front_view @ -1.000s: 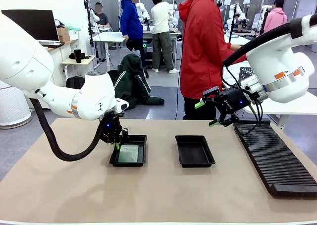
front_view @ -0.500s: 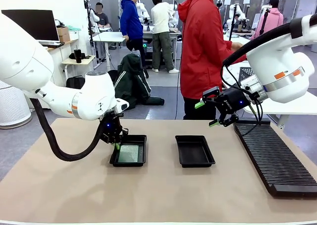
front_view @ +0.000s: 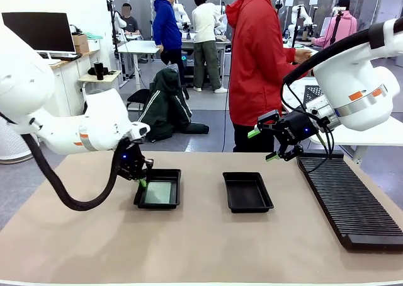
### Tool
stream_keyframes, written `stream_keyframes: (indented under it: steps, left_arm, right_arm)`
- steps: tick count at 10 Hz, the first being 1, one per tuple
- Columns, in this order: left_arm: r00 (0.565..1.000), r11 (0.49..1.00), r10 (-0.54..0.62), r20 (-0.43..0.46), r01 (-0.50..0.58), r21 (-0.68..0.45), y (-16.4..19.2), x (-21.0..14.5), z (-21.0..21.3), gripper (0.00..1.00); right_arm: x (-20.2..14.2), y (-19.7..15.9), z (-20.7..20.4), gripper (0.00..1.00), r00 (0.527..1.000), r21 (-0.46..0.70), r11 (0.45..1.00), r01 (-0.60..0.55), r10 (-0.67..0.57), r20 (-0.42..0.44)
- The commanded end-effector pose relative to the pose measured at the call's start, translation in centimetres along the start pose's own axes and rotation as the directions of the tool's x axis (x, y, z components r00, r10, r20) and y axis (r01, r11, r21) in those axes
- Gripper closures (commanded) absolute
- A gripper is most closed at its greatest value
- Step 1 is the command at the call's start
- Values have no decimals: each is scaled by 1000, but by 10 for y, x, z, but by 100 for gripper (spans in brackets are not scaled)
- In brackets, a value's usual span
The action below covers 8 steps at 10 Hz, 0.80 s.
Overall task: Inspect and transfer BCBs to ESD trays.
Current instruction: Pick up the ESD tray and place it on the left side of the table.
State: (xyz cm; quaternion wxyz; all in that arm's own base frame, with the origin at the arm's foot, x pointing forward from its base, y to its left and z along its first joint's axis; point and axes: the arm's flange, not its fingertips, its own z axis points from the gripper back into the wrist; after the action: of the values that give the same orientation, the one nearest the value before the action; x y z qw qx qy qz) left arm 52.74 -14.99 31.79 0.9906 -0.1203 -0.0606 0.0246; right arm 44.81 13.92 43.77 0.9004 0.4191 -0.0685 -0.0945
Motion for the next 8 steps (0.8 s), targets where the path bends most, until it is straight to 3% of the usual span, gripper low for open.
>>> stream_keyframes:
  steps: [1, 5, 8]
  left_arm:
    - [1000, 997, -12, 5, 12, -74, 37, -13, 16, 96]
    - [1000, 991, 4, -1, -4, -136, 131, -14, 55, 96]
    - [1000, 994, -22, -6, 22, -108, 195, -10, 82, 96]
  right_arm:
    - [0, 1, 1, 0, 1000, -2, 1000, 1, -1, 0]
    - [0, 1, 1, 0, 1000, -2, 1000, 1, -1, 0]
    - [0, 1, 1, 0, 1000, -2, 1000, 1, -1, 0]
